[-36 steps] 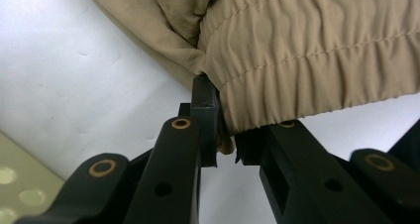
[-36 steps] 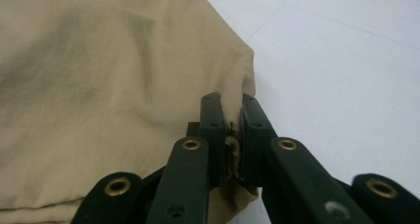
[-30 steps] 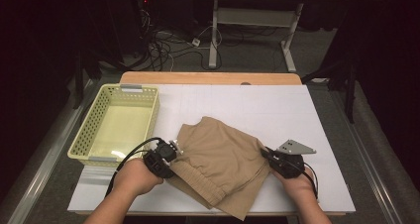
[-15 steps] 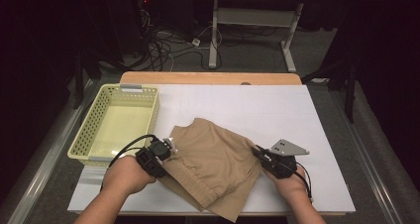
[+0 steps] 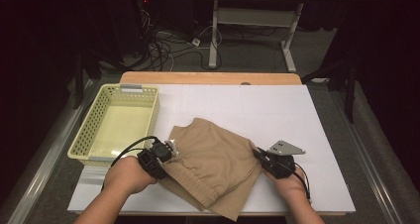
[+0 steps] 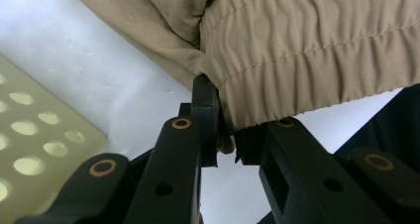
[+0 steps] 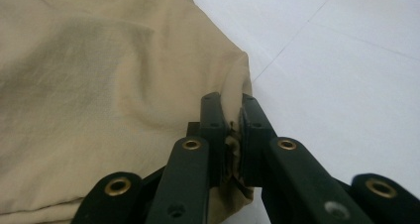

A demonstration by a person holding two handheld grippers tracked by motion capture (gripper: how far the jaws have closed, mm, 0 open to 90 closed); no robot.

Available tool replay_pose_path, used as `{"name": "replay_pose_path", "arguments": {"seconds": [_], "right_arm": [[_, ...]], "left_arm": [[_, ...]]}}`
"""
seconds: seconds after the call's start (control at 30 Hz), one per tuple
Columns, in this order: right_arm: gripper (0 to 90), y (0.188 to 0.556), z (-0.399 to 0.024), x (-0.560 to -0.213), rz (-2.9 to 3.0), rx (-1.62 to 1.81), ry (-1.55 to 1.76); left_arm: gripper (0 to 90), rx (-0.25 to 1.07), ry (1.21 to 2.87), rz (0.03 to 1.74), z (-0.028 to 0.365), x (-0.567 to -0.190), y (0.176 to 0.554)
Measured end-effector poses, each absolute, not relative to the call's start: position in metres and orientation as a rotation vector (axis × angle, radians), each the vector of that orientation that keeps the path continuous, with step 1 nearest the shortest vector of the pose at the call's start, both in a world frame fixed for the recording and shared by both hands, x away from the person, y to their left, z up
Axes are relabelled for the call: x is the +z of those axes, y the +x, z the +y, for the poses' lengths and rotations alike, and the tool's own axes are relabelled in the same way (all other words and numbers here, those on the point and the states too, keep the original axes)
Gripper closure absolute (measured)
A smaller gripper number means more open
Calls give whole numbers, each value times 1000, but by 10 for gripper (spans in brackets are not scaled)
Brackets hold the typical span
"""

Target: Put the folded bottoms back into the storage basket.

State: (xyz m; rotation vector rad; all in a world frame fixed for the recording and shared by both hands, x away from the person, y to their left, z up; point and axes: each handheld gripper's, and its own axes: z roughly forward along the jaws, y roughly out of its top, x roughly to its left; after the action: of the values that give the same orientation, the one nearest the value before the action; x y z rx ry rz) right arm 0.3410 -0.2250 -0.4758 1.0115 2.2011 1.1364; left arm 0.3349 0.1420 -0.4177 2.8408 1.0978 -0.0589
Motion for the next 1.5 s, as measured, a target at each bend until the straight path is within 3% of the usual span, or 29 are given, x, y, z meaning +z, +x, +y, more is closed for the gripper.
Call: {"name": "replay_pose_path", "arguments": {"seconds": [0.63,1.5], "right_arm": [[849,351,-200,-437,2206,1206,917],[846,362,-189,-440,2188,1222,973]], "left_arm": [[803,-3,2832,1133,158,-385,337],[801,-43,2867,1133,160,-377,356]]}}
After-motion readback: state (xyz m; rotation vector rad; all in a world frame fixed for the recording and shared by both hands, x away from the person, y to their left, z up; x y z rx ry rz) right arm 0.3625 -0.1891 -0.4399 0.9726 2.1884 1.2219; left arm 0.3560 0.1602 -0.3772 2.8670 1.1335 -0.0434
